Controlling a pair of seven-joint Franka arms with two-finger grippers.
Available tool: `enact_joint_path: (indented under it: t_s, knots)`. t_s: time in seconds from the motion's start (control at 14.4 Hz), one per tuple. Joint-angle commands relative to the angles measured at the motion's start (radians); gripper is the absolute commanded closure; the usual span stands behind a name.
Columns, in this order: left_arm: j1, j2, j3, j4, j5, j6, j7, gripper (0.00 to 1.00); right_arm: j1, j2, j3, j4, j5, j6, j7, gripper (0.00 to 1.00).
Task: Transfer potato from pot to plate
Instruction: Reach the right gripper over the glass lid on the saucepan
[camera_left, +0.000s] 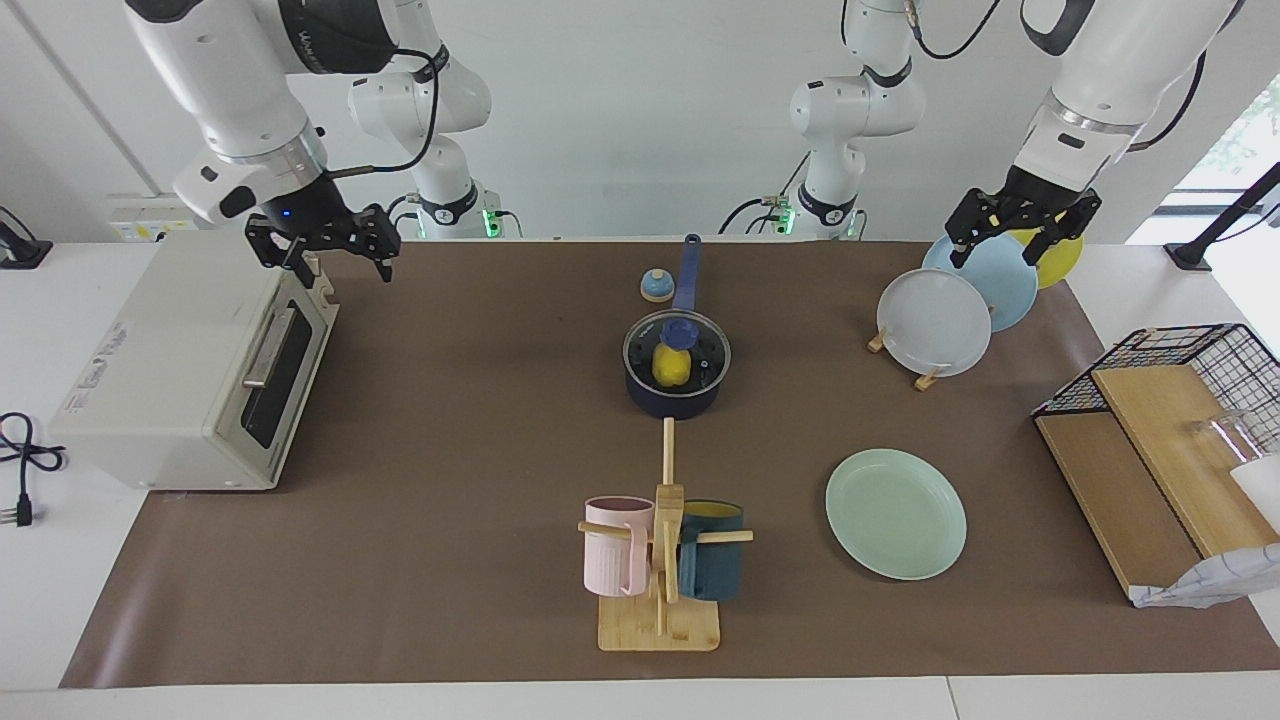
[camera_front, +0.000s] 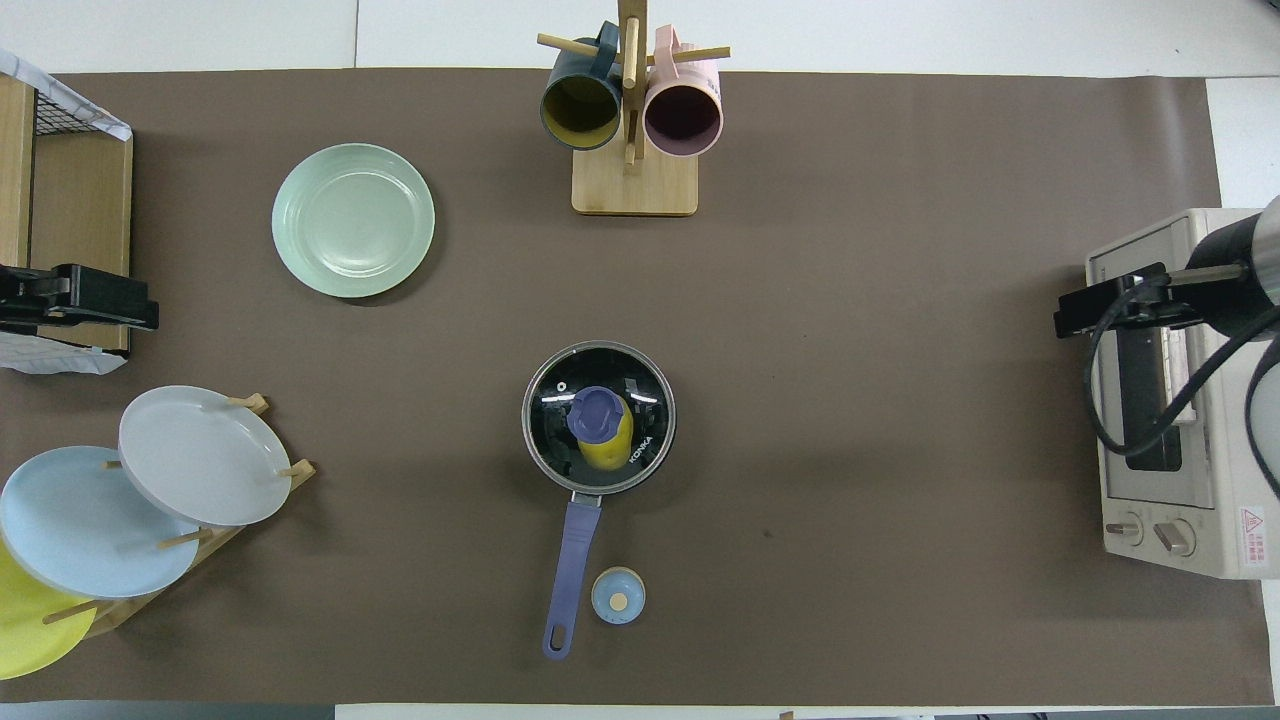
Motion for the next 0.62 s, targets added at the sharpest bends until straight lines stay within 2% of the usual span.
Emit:
enact_joint_path:
  t_s: [0.0, 0.21, 0.42, 0.55]
  knots:
    - [-0.012, -0.017, 0.007, -0.005, -0.013, -0.014, -0.010, 0.00, 0.125, 0.004, 0.004, 0.008, 0.013, -0.004, 0.099, 0.00]
    - [-0.012, -0.021, 0.007, -0.003, -0.013, -0.014, -0.008, 0.00, 0.275, 0.051, 0.010, 0.061, 0.030, 0.009, 0.283, 0.00]
    - [-0.013, -0.035, 0.004, -0.003, -0.011, -0.014, -0.010, 0.00, 0.428, 0.187, 0.012, 0.161, 0.030, 0.033, 0.461, 0.00]
    - [-0.013, -0.041, 0.002, -0.003, -0.011, -0.015, -0.007, 0.00, 0.475, 0.214, 0.012, 0.145, 0.024, 0.088, 0.481, 0.00]
